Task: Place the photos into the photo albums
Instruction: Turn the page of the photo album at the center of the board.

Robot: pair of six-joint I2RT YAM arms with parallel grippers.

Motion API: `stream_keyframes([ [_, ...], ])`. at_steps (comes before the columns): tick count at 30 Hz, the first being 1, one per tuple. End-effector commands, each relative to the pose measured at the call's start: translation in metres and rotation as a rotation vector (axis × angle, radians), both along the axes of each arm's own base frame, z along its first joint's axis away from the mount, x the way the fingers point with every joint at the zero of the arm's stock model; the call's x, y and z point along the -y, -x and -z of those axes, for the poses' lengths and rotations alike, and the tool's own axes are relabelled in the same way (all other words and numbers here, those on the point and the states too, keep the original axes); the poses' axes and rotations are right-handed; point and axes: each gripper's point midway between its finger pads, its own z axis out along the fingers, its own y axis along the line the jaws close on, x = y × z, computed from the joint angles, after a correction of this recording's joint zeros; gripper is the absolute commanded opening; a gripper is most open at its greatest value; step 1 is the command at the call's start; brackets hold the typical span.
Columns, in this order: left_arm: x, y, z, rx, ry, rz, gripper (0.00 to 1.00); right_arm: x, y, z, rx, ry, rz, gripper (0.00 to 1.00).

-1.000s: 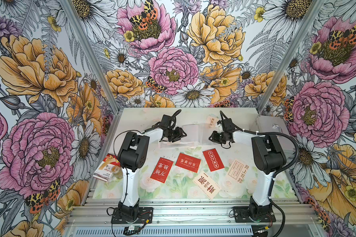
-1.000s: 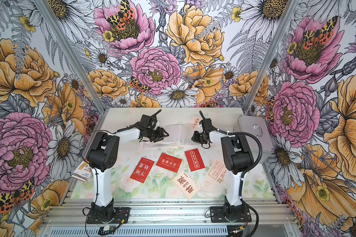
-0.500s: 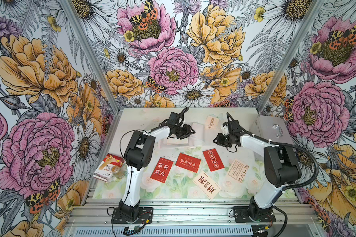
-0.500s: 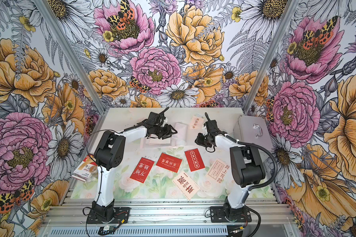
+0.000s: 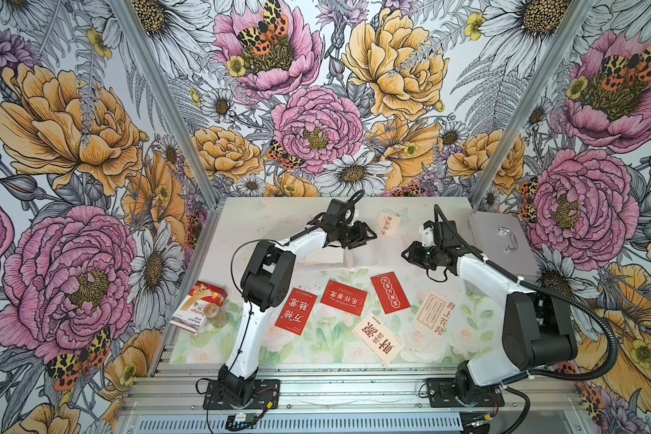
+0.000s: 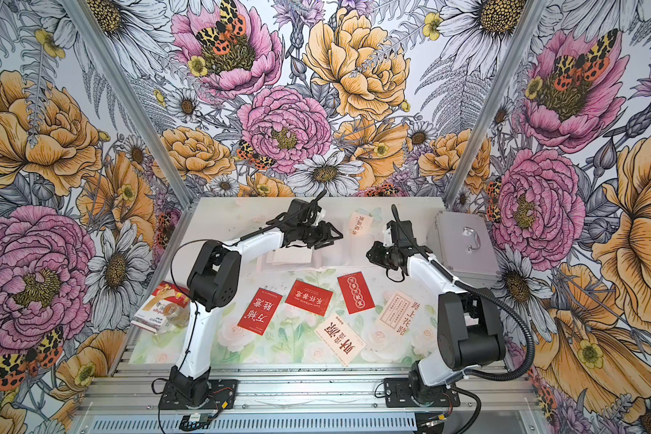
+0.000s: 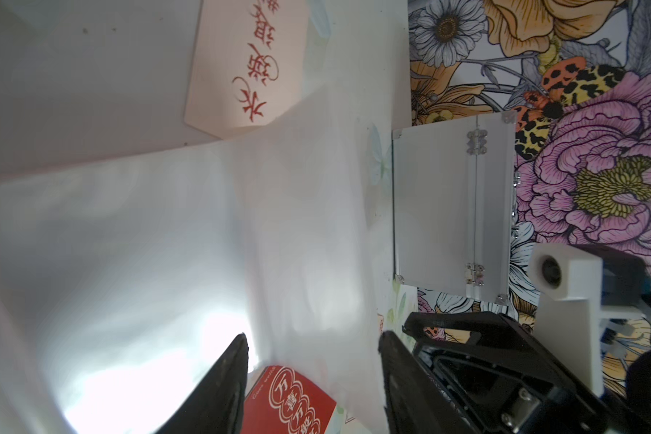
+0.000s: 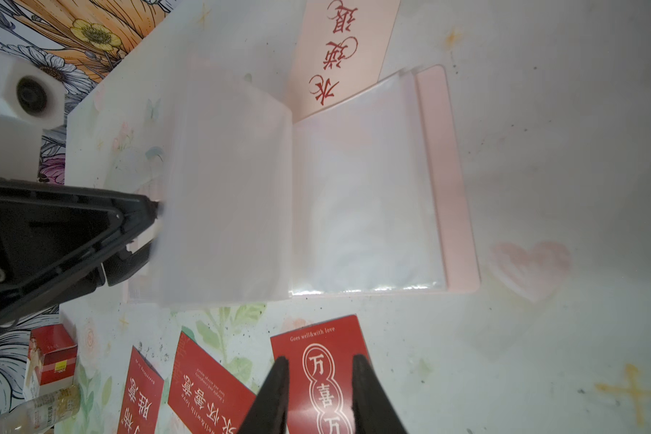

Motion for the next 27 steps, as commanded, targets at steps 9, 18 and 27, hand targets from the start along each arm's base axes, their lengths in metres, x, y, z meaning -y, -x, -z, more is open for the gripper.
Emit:
stream_keyframes([
  [9, 0.048, 0.004, -0.004, -0.005, 0.049, 0.034, 0.59, 0.011, 0.005, -0.038, 0.091, 0.003, 0.046, 0.30],
  [18, 0.074, 0.018, -0.004, 0.014, 0.045, 0.063, 0.60, 0.015, 0.012, -0.061, 0.145, -0.001, 0.068, 0.30],
  [27, 0.059, 0.018, -0.046, 0.136, 0.021, 0.022, 0.65, 0.020, 0.017, -0.071, 0.168, 0.015, 0.086, 0.30],
])
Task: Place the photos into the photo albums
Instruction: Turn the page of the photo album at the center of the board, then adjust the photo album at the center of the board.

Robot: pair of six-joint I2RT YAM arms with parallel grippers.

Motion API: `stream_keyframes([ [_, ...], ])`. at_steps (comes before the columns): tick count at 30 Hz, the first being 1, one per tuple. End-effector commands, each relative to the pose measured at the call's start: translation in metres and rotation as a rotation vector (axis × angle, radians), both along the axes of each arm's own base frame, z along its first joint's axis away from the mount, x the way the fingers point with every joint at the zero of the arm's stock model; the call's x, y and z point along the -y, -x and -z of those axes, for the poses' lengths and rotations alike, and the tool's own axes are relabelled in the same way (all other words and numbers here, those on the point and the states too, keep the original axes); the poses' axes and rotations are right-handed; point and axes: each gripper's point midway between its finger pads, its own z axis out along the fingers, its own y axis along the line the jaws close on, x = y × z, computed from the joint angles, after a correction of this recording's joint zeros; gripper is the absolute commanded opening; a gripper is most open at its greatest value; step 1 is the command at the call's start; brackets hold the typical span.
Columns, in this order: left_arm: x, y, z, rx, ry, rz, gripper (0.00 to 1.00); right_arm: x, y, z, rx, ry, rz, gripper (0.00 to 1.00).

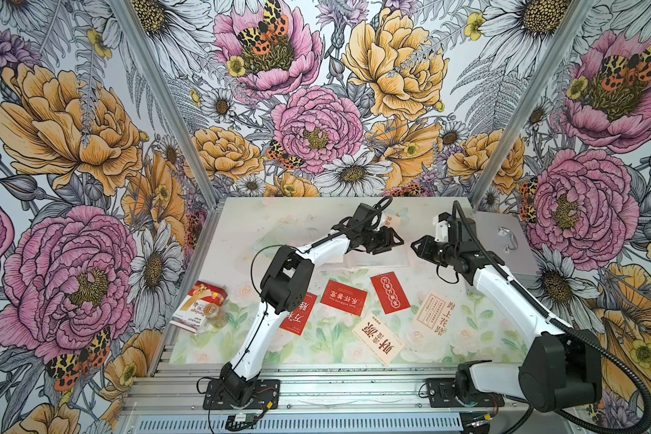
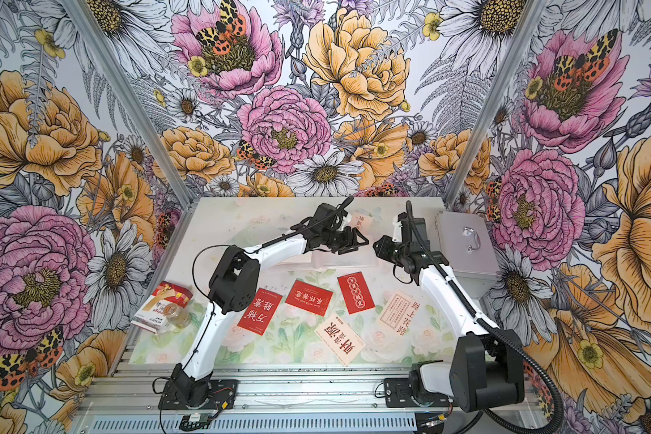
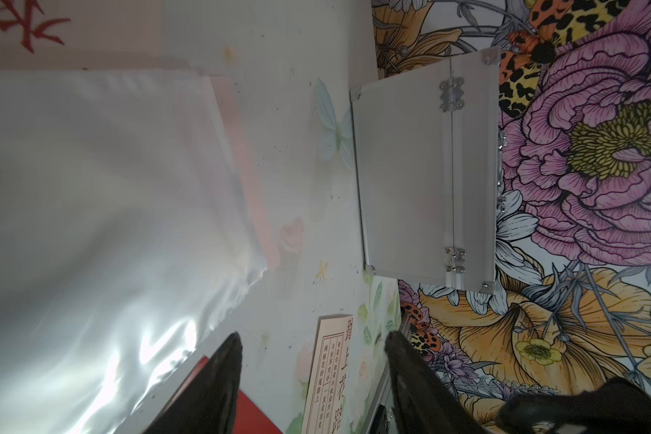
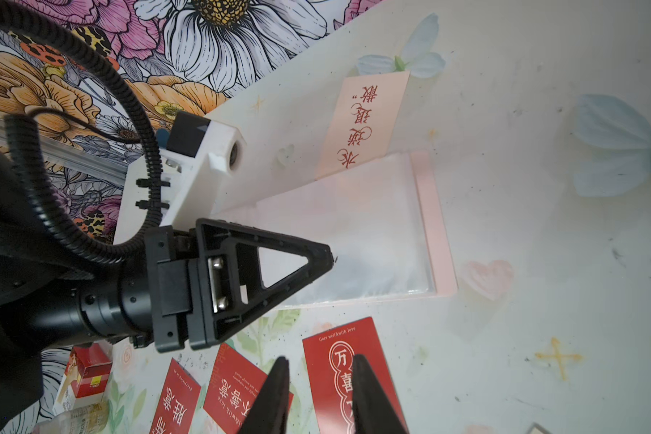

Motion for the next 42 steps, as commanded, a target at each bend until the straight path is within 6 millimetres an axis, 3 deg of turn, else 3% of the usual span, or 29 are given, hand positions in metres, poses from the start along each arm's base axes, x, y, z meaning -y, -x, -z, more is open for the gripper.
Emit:
stream_keyframes([
  [1, -0.017, -0.010, -0.047, 0.142, -0.002, -0.056, 0.66, 0.006, 0.002, -0.004, 0.009, 0.012, 0.025, 0.30],
  [8, -0.047, -0.012, -0.066, 0.200, -0.013, -0.112, 0.67, 0.004, 0.002, 0.007, -0.021, 0.012, 0.014, 0.30],
  [11, -0.071, -0.015, -0.073, 0.235, -0.013, -0.157, 0.67, -0.002, 0.000, 0.016, -0.048, 0.001, -0.013, 0.31],
  [15, -0.119, -0.016, -0.065, 0.247, -0.049, -0.243, 0.67, -0.013, -0.002, 0.029, -0.082, 0.012, -0.046, 0.31],
  [19, -0.172, -0.012, -0.046, 0.228, -0.101, -0.323, 0.67, -0.034, -0.005, 0.048, -0.133, 0.025, -0.105, 0.32],
  [20, -0.183, -0.010, -0.054, 0.242, -0.095, -0.339, 0.67, -0.038, -0.007, 0.052, -0.142, 0.033, -0.116, 0.32],
  [22, -0.208, -0.007, -0.044, 0.226, -0.116, -0.375, 0.67, -0.049, -0.011, 0.060, -0.160, 0.047, -0.141, 0.32],
  [28, -0.265, 0.008, -0.021, 0.189, -0.167, -0.446, 0.67, -0.083, -0.024, 0.075, -0.187, 0.069, -0.215, 0.33],
  [34, -0.304, 0.026, -0.007, 0.169, -0.195, -0.495, 0.67, -0.119, -0.057, 0.079, -0.179, 0.063, -0.275, 0.33],
  [42, -0.338, 0.052, 0.006, 0.157, -0.207, -0.552, 0.67, -0.177, -0.128, 0.088, -0.134, 0.026, -0.314, 0.35],
])
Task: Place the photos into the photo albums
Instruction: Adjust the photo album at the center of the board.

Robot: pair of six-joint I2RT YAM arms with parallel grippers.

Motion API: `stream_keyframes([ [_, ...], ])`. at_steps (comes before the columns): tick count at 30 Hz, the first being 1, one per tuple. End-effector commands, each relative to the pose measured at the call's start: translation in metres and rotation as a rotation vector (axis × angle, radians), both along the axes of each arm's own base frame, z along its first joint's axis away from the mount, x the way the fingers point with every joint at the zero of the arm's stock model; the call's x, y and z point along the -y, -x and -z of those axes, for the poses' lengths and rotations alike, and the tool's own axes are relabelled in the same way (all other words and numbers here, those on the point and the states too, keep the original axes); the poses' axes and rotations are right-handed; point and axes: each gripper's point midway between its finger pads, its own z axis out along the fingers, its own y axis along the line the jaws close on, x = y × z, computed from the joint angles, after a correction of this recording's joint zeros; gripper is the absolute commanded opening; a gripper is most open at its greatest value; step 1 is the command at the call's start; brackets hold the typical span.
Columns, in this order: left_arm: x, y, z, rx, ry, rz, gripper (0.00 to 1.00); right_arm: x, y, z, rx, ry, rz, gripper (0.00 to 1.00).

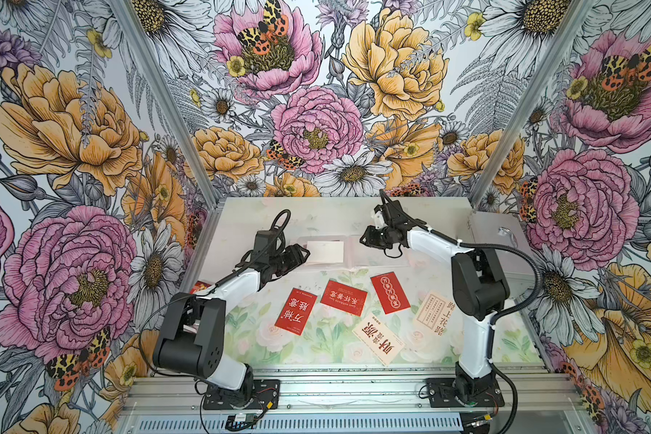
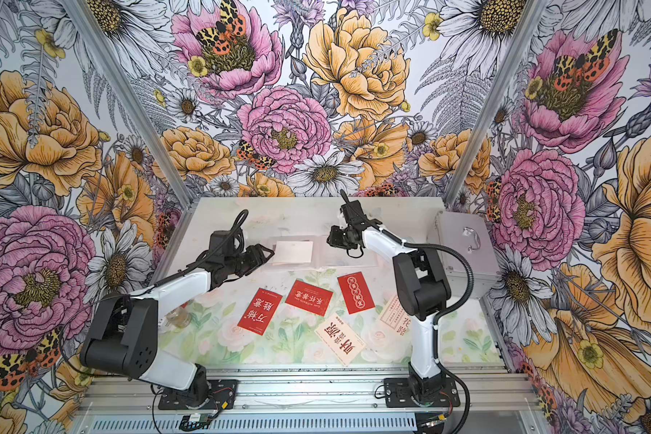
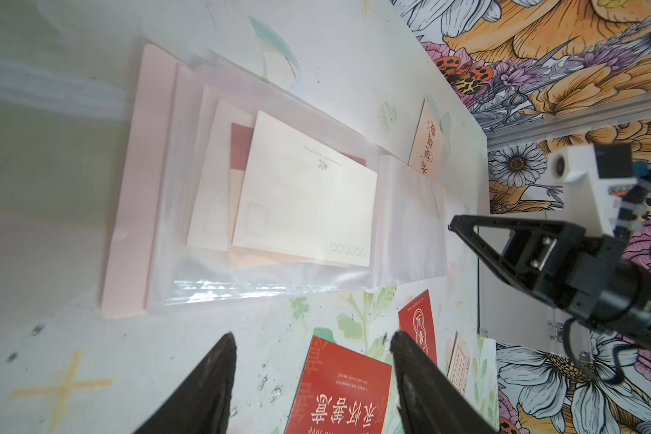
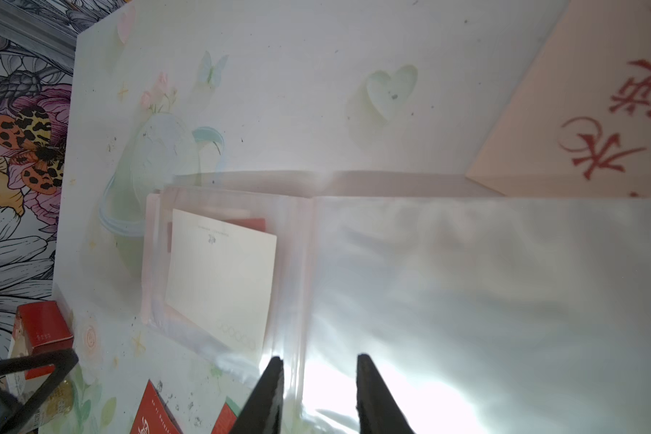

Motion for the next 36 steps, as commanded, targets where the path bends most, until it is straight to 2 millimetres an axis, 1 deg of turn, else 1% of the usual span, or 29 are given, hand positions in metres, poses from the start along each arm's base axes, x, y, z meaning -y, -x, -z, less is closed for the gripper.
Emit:
stream_keyframes([
  [1, -0.014, 0.003, -0.008, 0.059, -0.008, -0.010, 0.67, -0.026, -0.027, -0.002, 0.026, -0.033, -0.019, 0.35],
  [6, -0.031, 0.012, -0.009, 0.085, -0.012, -0.042, 0.67, -0.055, -0.066, 0.005, 0.031, -0.045, -0.047, 0.35],
  [7, -0.033, 0.012, -0.008, 0.084, -0.008, -0.046, 0.67, -0.059, -0.072, 0.006, 0.031, -0.044, -0.050, 0.35],
  [9, -0.033, 0.013, -0.006, 0.075, 0.000, -0.043, 0.67, -0.065, -0.083, 0.015, 0.029, -0.042, -0.052, 0.35],
  [12, -0.032, 0.013, -0.004, 0.066, 0.009, -0.034, 0.67, -0.072, -0.091, 0.030, 0.006, -0.058, -0.052, 0.35],
  [14, -0.032, 0.014, -0.004, 0.066, 0.008, -0.032, 0.67, -0.077, -0.088, 0.037, -0.018, -0.075, -0.061, 0.35],
  [18, -0.035, 0.015, 0.000, 0.062, 0.001, -0.038, 0.67, -0.088, -0.073, 0.046, -0.051, -0.063, -0.105, 0.35],
  [20, -0.034, 0.015, 0.002, 0.056, 0.005, -0.036, 0.67, -0.087, -0.068, 0.053, -0.057, -0.036, -0.115, 0.35],
  [25, -0.033, 0.016, 0.006, 0.046, 0.011, -0.030, 0.67, -0.076, -0.056, 0.068, -0.085, 0.025, -0.117, 0.35],
  [29, -0.033, 0.017, 0.007, 0.045, 0.011, -0.030, 0.67, -0.077, -0.046, 0.066, -0.089, 0.038, -0.136, 0.35],
  [36, -0.033, 0.018, 0.003, 0.054, 0.018, -0.036, 0.67, -0.080, -0.038, 0.054, -0.085, 0.032, -0.154, 0.35],
])
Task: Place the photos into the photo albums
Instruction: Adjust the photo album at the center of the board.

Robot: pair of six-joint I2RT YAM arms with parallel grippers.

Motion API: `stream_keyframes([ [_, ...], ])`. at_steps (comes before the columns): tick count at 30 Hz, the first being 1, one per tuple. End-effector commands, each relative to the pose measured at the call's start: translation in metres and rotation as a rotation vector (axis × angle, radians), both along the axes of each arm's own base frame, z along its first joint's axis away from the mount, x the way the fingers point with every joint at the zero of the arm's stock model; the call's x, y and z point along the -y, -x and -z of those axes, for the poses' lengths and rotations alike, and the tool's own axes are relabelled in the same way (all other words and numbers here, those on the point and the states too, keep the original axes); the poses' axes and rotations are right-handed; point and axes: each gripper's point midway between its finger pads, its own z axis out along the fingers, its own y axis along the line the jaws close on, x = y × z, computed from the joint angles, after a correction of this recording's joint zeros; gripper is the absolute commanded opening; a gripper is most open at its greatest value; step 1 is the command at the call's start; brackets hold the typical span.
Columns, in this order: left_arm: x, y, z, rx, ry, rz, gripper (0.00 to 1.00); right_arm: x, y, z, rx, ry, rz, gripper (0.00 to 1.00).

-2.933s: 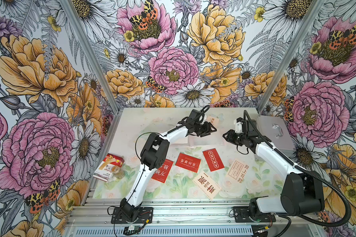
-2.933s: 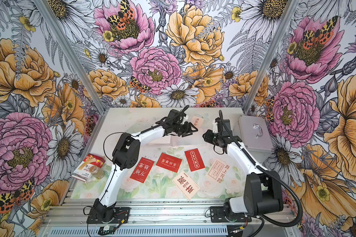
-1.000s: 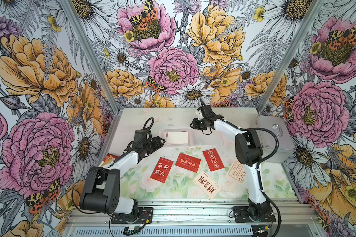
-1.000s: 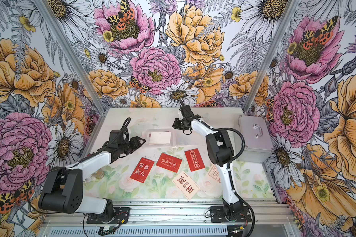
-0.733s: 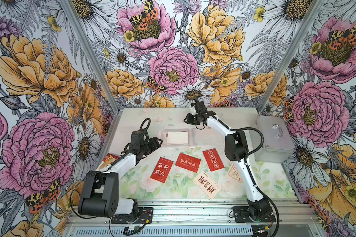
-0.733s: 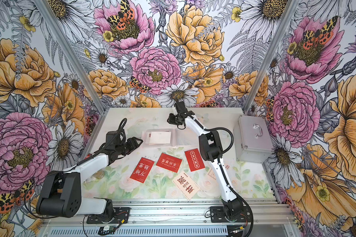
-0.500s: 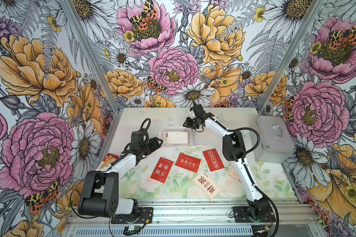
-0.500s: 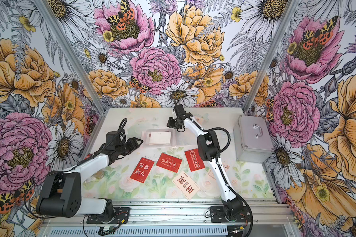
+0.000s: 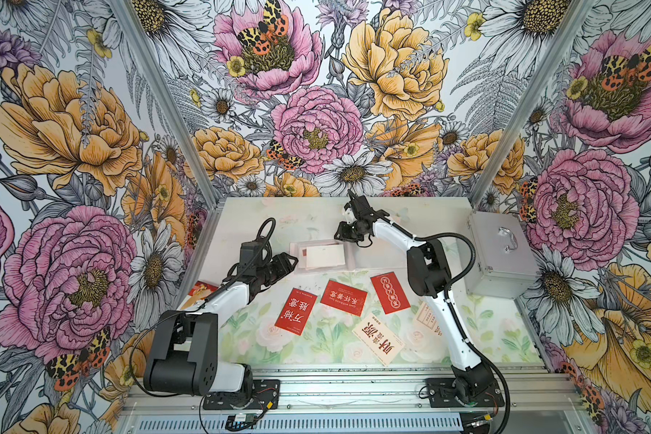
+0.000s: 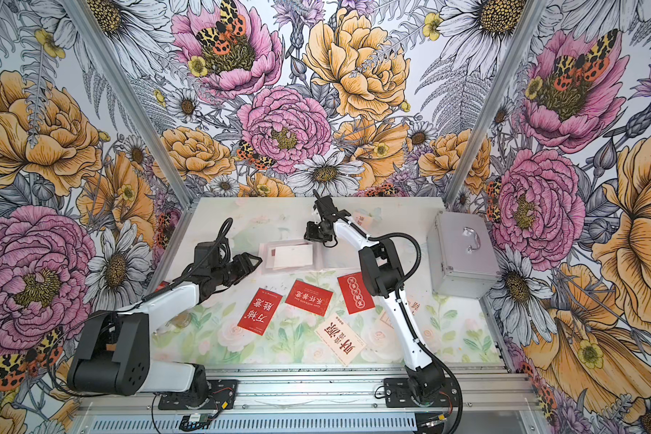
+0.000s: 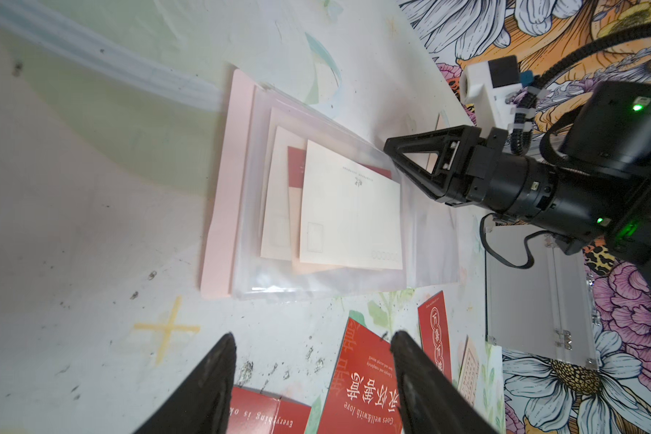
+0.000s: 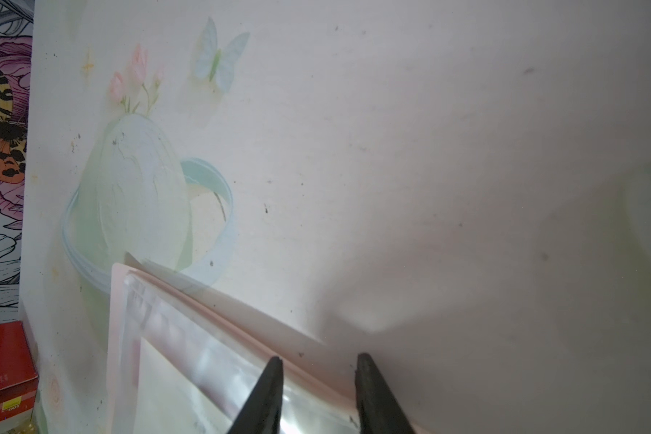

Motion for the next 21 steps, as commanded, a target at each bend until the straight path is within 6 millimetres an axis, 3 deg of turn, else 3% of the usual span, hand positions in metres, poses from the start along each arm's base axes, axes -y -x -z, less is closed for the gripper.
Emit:
stream_keyframes([
  [1, -0.001, 0.001, -0.006, 0.039, 0.004, 0.016, 0.67, -0.003, 0.017, -0.008, -0.016, 0.030, -0.026, 0.35],
  [13, -0.001, 0.006, -0.013, 0.060, 0.005, 0.024, 0.67, -0.004, 0.031, -0.015, -0.003, 0.067, -0.038, 0.35],
  [17, 0.002, 0.005, -0.011, 0.049, 0.014, 0.033, 0.67, -0.005, 0.028, -0.026, 0.022, 0.063, -0.035, 0.35],
  [21, 0.002, 0.008, -0.010, 0.044, 0.018, 0.034, 0.67, 0.000, 0.021, -0.051, 0.076, 0.065, -0.018, 0.35],
])
